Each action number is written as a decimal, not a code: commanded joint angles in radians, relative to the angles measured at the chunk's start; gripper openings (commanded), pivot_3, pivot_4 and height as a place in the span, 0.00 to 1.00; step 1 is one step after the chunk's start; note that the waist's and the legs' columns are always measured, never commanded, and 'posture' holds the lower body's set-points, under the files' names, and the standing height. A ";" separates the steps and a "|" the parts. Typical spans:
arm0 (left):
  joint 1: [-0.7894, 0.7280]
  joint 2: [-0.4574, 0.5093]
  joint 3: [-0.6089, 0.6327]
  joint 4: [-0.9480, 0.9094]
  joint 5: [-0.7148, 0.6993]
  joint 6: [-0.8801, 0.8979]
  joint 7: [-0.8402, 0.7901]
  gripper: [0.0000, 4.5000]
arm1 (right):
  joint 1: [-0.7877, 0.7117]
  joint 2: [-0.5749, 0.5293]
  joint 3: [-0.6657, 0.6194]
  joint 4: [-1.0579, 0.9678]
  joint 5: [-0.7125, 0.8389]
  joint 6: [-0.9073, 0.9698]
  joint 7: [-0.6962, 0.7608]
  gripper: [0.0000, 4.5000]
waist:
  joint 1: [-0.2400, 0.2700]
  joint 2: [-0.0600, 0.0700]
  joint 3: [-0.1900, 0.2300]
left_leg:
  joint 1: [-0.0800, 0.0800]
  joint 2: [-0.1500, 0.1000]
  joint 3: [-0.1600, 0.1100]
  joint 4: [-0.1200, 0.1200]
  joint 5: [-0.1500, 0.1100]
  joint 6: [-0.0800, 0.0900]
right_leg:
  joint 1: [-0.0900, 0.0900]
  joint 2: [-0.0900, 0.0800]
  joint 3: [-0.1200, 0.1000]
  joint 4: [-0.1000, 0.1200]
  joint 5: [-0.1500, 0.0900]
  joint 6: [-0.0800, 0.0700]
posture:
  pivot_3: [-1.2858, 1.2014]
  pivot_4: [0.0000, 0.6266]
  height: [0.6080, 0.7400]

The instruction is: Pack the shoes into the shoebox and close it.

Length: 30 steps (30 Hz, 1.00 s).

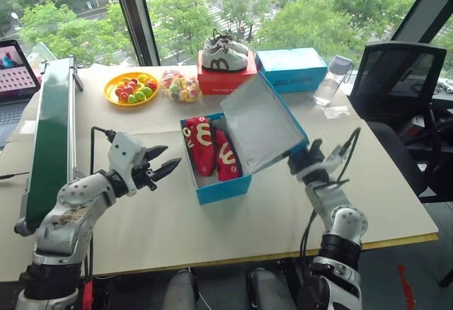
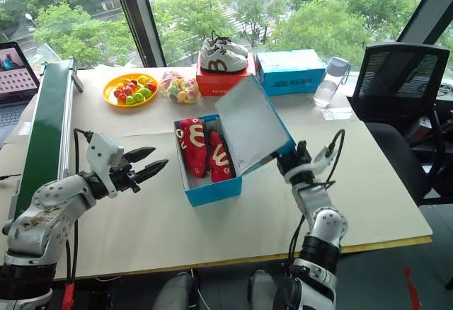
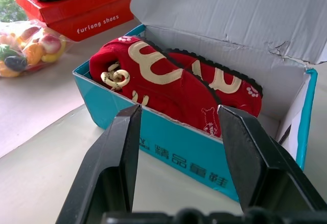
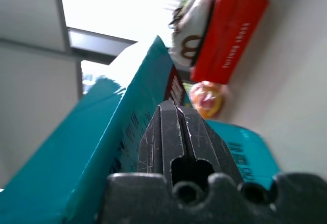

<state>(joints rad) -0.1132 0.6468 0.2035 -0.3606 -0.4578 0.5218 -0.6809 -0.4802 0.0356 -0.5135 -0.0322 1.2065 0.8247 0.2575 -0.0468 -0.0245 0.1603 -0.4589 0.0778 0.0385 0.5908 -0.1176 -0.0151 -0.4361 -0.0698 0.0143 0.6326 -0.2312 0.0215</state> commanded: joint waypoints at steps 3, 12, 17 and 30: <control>0.089 0.076 0.138 -0.079 -0.076 0.064 -0.029 0.56 | -0.021 -0.145 0.201 -0.246 0.129 0.164 0.150 0.00 | 0.005 0.000 0.000 | 0.000 0.000 0.001 0.000 -0.001 0.000 | 0.000 0.000 0.000 -0.001 -0.001 0.001 | 0.52 0.24 1.00; 0.114 0.093 0.180 -0.106 -0.087 0.079 -0.005 0.56 | -0.212 -0.210 0.559 0.019 -0.386 0.002 0.110 0.00 | 0.007 -0.001 0.000 | 0.002 0.000 0.006 0.005 -0.005 -0.008 | 0.001 -0.005 -0.001 -0.003 -0.002 -0.001 | 0.52 0.24 1.00; 0.113 0.077 0.151 -0.112 -0.086 0.078 0.010 0.56 | -0.343 -0.139 0.620 0.317 -0.614 -0.200 0.144 0.00 | 0.011 -0.001 0.000 | 0.001 0.000 0.007 0.008 -0.003 -0.005 | 0.001 -0.005 0.000 -0.002 0.002 0.004 | 0.52 0.24 1.00; 0.118 0.057 0.127 -0.141 -0.086 0.084 0.041 0.56 | -0.454 -0.052 0.813 0.931 -1.045 -0.462 0.237 0.00 | 0.001 -0.003 -0.002 | 0.011 0.001 0.009 0.008 -0.006 -0.009 | 0.011 -0.004 0.001 -0.001 0.002 0.003 | 0.52 0.24 1.00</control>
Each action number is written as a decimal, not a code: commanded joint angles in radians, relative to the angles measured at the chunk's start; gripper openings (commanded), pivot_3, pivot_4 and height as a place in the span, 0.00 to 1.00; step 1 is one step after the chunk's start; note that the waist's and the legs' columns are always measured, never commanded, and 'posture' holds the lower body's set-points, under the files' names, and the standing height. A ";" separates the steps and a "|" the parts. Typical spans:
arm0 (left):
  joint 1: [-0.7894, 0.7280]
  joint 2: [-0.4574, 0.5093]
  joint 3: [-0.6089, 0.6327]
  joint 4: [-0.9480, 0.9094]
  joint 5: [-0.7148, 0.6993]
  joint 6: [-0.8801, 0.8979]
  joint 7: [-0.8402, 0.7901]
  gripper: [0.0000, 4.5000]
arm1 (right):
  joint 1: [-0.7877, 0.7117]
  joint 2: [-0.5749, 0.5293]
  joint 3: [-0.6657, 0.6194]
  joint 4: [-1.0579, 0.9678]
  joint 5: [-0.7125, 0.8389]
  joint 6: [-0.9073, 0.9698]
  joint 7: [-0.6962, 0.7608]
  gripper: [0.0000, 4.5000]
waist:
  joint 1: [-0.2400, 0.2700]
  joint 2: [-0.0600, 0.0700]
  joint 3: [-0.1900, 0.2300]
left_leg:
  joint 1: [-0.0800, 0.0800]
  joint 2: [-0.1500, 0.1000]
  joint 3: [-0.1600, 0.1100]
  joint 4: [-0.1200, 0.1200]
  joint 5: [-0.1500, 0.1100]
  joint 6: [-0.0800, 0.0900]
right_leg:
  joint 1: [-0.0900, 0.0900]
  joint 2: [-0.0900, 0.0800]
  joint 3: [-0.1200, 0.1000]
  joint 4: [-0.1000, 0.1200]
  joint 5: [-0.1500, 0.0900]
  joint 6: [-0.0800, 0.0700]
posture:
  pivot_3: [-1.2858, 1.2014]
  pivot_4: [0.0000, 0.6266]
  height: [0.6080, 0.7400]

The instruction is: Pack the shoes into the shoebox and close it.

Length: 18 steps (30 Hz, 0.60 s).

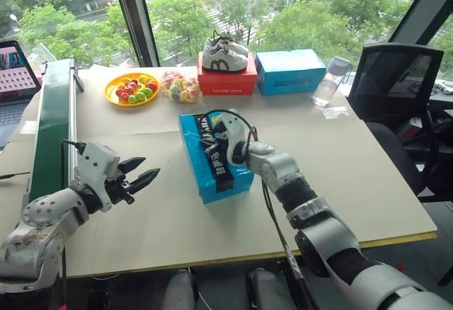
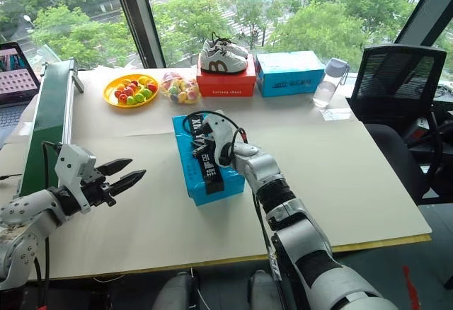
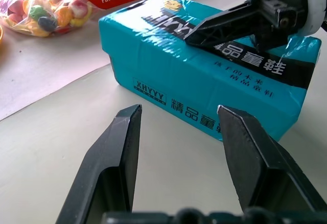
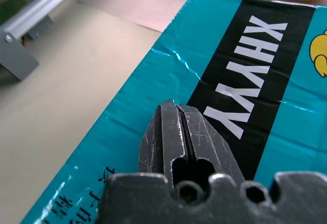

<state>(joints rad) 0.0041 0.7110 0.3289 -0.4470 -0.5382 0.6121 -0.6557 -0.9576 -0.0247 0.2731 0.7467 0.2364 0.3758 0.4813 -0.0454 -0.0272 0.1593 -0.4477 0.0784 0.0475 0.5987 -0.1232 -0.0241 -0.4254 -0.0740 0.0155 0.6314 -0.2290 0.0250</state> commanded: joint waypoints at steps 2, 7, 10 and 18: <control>0.004 -0.013 -0.003 -0.061 -0.005 -0.005 0.023 0.56 | 0.013 0.017 0.005 0.181 -0.087 -0.030 0.022 0.00 | 0.000 -0.005 -0.005 | 0.009 0.001 0.001 -0.001 -0.002 -0.003 | 0.004 -0.001 0.000 -0.001 -0.008 -0.004 | 0.52 0.24 1.00; 0.003 -0.025 -0.014 -0.065 -0.002 -0.007 0.033 0.56 | 0.010 0.019 -0.023 0.194 -0.113 -0.038 0.038 0.00 | 0.000 -0.007 -0.008 | 0.010 0.003 0.003 -0.002 -0.002 -0.004 | 0.004 -0.001 -0.001 -0.001 -0.007 -0.005 | 0.52 0.24 1.00; -0.004 -0.040 -0.014 -0.051 -0.001 -0.014 0.045 0.56 | 0.018 0.015 -0.068 0.139 -0.088 -0.027 0.045 0.00 | 0.001 -0.007 -0.009 | 0.010 0.003 0.003 -0.002 -0.002 -0.004 | 0.004 -0.001 -0.001 0.000 -0.007 -0.005 | 0.52 0.24 1.00; -0.062 -0.164 0.016 -0.003 0.019 -0.054 0.183 0.56 | 0.052 0.005 -0.418 -0.320 0.359 0.413 0.096 0.00 | 0.015 -0.008 -0.009 | 0.003 0.003 0.005 -0.002 -0.002 -0.003 | 0.002 -0.001 -0.001 0.000 0.000 -0.004 | 0.52 0.24 1.00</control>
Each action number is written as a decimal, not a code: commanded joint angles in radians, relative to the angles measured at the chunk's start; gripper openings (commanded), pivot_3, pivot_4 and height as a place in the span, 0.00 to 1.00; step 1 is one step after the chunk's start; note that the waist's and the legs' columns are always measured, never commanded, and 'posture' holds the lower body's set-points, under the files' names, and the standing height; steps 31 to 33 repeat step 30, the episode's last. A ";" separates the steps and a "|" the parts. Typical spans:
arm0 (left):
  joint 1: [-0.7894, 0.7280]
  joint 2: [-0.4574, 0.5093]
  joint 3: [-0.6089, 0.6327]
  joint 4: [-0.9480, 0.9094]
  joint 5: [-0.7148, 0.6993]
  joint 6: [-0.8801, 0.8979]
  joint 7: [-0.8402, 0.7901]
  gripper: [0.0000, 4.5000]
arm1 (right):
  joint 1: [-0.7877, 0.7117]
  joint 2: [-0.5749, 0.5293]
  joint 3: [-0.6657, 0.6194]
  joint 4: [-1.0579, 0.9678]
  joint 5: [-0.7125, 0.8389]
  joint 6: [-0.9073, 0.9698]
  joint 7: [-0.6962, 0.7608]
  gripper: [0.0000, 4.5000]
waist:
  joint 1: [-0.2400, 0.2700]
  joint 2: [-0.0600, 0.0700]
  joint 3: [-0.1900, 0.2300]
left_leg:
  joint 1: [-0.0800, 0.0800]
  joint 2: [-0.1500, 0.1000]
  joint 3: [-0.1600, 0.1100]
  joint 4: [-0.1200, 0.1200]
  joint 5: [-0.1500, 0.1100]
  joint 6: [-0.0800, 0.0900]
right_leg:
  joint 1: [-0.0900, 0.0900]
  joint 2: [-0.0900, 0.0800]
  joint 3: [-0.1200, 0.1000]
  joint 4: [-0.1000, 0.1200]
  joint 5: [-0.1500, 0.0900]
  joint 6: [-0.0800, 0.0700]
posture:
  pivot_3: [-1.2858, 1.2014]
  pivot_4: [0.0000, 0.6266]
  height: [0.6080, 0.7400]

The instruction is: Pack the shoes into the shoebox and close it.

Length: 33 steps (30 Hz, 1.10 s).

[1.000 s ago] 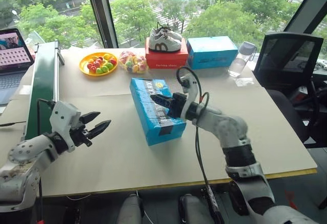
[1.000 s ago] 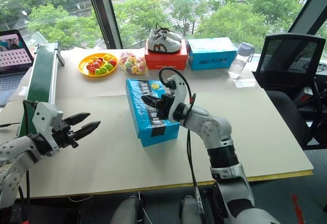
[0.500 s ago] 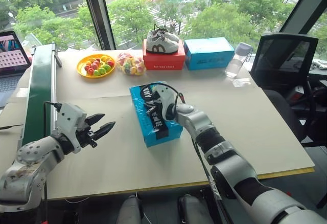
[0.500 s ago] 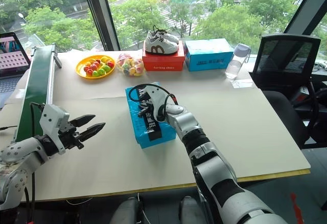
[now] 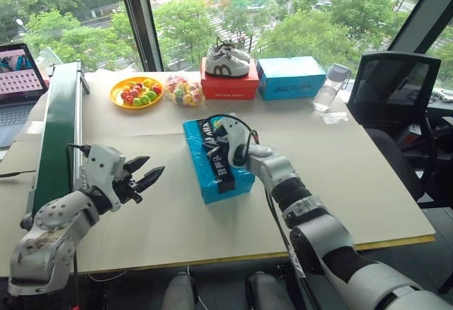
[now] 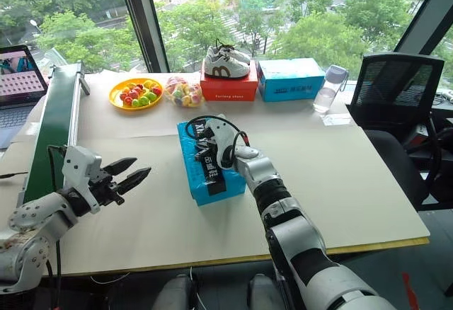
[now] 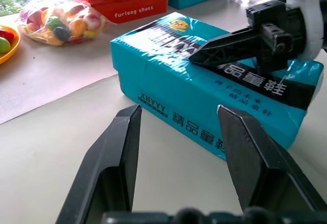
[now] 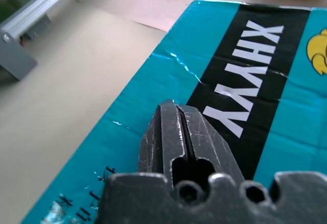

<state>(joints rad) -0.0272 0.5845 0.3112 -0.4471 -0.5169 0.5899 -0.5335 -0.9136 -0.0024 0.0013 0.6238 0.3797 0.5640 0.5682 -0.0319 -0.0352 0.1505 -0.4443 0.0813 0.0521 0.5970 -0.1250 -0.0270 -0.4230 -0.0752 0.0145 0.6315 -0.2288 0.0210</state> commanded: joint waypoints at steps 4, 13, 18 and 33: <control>-0.042 -0.102 0.044 0.024 0.025 -0.065 0.133 0.56 | 0.028 -0.080 -0.306 -0.342 0.402 0.428 -0.056 0.00 | 0.012 0.000 0.000 | -0.004 0.000 0.000 0.000 0.003 0.006 | -0.002 0.001 0.000 -0.001 -0.001 0.001 | 0.52 0.24 1.00; -0.108 -0.287 0.060 0.119 0.167 -0.144 0.441 0.56 | 0.235 -0.387 -0.162 -0.304 -0.152 -0.215 -0.263 0.00 | 0.028 0.000 0.000 | -0.007 -0.002 0.000 0.004 0.000 0.000 | -0.002 -0.001 0.000 -0.003 -0.004 0.006 | 0.52 0.24 1.00; -0.132 -0.353 0.015 0.164 0.257 -0.162 0.540 0.56 | 0.361 -0.404 -0.162 -0.232 -0.203 -0.374 -0.248 0.00 | 0.017 -0.001 0.001 | -0.007 -0.002 0.000 0.007 0.003 0.006 | -0.001 0.000 0.002 -0.002 -0.002 0.007 | 0.52 0.24 1.00; -0.148 -0.372 0.008 0.234 0.283 -0.220 0.542 0.56 | 0.408 -0.385 -0.169 -0.191 -0.243 -0.428 -0.289 0.00 | 0.015 -0.001 0.001 | -0.007 -0.002 0.001 0.009 0.003 0.006 | 0.000 0.000 0.004 -0.002 -0.001 0.008 | 0.52 0.24 1.00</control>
